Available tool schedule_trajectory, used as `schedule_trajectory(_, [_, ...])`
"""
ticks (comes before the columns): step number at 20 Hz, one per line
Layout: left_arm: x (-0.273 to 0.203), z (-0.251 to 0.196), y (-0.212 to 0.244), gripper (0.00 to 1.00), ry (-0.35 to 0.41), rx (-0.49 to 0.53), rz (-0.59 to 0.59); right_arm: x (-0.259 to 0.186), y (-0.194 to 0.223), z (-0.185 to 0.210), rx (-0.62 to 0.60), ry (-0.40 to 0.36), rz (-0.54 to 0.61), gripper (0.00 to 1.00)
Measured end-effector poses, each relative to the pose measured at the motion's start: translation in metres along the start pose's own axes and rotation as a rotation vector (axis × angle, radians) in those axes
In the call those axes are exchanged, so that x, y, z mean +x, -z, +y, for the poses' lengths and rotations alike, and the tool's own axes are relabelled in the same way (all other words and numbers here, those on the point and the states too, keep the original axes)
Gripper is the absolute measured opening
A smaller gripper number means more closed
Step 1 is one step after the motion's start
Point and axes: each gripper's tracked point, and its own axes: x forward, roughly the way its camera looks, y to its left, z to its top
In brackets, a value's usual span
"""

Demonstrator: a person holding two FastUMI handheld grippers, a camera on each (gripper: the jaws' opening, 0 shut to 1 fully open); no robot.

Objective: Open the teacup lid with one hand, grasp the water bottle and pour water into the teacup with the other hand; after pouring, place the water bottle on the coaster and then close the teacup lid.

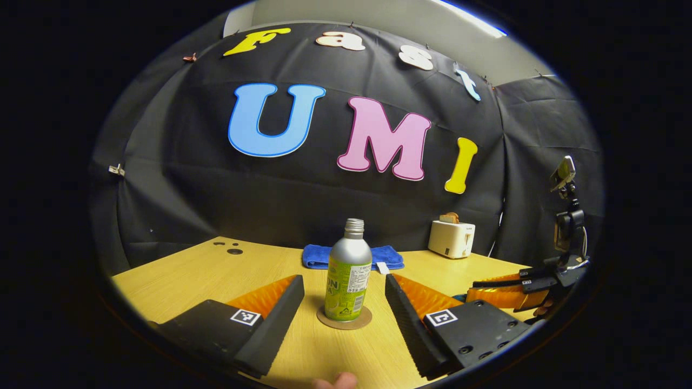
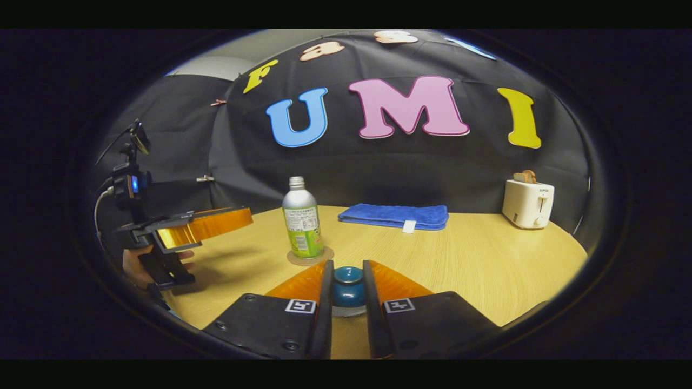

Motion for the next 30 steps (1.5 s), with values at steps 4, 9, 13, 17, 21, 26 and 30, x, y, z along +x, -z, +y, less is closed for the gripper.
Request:
schedule_trajectory(4, [-0.001,-0.002,-0.002,0.95,0.005,0.005,-0.005,0.002,0.008,0.001,0.002,-0.006,0.020,0.36])
schedule_trajectory(9, [0.000,-0.005,0.001,0.95,0.016,-0.002,-0.002,0.006,0.015,0.003,-0.005,-0.013,0.031,0.36])
schedule_trajectory(13, [-0.001,-0.003,0.000,0.95,0.011,0.002,-0.005,0.008,0.018,0.005,-0.021,-0.015,0.039,0.36])
schedule_trajectory(17, [-0.001,-0.002,0.001,0.95,0.013,0.000,-0.001,0.006,0.019,0.005,-0.044,-0.008,0.049,0.34])
schedule_trajectory(21, [-0.002,-0.004,0.000,0.95,0.012,0.004,-0.003,-0.003,0.004,0.008,-0.051,-0.016,0.006,0.38])
schedule_trajectory(26, [-0.010,-0.017,-0.011,0.95,0.038,0.012,-0.025,-0.034,-0.052,-0.001,-0.087,0.040,-0.173,0.88])
schedule_trajectory(30, [-0.015,-0.024,-0.015,0.95,0.050,0.020,-0.032,-0.068,-0.085,-0.013,-0.086,0.079,-0.285,0.98])
